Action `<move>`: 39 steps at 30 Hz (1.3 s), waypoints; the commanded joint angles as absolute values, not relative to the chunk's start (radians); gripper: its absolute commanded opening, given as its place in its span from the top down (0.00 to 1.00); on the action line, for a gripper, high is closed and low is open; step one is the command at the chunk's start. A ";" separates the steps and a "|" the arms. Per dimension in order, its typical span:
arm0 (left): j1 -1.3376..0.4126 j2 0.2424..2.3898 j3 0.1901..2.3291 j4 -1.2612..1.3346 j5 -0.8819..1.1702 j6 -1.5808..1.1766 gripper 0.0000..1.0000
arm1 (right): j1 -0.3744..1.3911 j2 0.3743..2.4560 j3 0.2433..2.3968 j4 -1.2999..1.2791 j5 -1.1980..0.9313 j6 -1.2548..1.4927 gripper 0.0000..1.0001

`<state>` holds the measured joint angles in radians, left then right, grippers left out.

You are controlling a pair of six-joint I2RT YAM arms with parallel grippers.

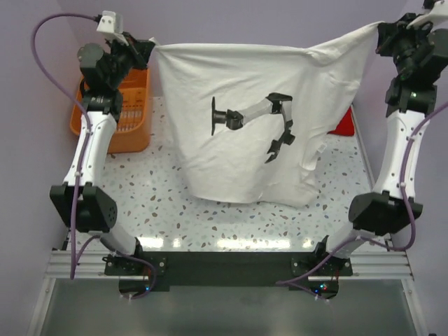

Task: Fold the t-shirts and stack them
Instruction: Flatten the tshirt out

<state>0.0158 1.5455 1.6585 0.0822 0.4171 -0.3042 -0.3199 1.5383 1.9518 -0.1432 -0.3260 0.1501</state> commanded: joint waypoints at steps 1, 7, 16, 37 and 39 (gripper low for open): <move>-0.017 1.699 1.871 0.276 0.387 -0.328 1.00 | -0.318 1.678 2.203 -0.005 -0.316 0.294 1.00; -0.028 1.914 2.328 0.472 0.281 -0.327 1.00 | -0.318 1.882 2.657 0.101 -0.190 0.394 1.00; -0.028 1.783 2.080 0.626 0.255 -0.213 1.00 | -0.318 1.726 2.413 0.292 -0.188 0.305 1.00; -0.057 1.605 1.129 0.304 0.492 -0.048 1.00 | -0.290 1.422 1.334 -0.176 -0.566 -0.299 1.00; -0.054 1.601 1.143 0.267 0.500 -0.017 1.00 | -0.288 1.430 1.376 -0.245 -0.566 -0.357 1.00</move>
